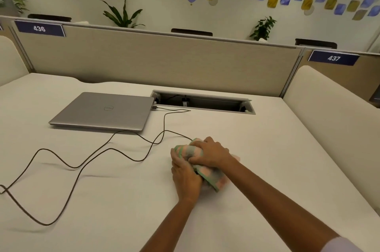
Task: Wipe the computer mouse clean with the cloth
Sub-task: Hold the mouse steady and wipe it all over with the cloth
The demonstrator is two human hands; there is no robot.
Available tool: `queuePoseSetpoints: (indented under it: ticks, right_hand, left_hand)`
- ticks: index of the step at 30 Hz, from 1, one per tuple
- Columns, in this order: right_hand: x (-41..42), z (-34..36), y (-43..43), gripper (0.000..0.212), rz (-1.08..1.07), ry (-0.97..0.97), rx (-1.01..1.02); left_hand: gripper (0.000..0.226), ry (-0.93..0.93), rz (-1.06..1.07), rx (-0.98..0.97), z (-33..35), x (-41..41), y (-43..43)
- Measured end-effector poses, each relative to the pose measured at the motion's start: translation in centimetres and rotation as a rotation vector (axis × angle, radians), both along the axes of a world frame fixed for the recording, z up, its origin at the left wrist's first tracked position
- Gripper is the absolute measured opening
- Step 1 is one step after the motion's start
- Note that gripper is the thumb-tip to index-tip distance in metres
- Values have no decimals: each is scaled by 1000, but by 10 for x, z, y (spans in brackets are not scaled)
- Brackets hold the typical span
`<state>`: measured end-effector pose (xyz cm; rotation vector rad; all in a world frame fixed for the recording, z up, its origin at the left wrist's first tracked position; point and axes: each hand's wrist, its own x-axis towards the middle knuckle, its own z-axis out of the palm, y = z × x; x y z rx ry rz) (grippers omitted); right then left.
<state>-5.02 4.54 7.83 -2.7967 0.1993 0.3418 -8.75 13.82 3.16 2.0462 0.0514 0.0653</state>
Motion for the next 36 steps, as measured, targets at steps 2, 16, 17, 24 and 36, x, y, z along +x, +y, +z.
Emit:
queuePoseSetpoints:
  ticks: [2,16,17,24,36]
  right_hand:
    - [9,-2,1,51,-66,-13,3]
    - [31,-14,-17,47,-94,-91,54]
    - [26,-14,-20,46,-65,-82,74]
    - [-2,6,-41,43,17,-15,150]
    - [-23,-12,-118,44,-447,-193,167]
  left_hand:
    - [91,11,15,-27,0,-1,-1]
    - [110,48,-3,30,0,-2,-1]
    - [109,48,-6,36,0,-2,-1]
    - [108,37,-9,146,2,-2,-2]
    - [109,-62,7,294,0,2,2]
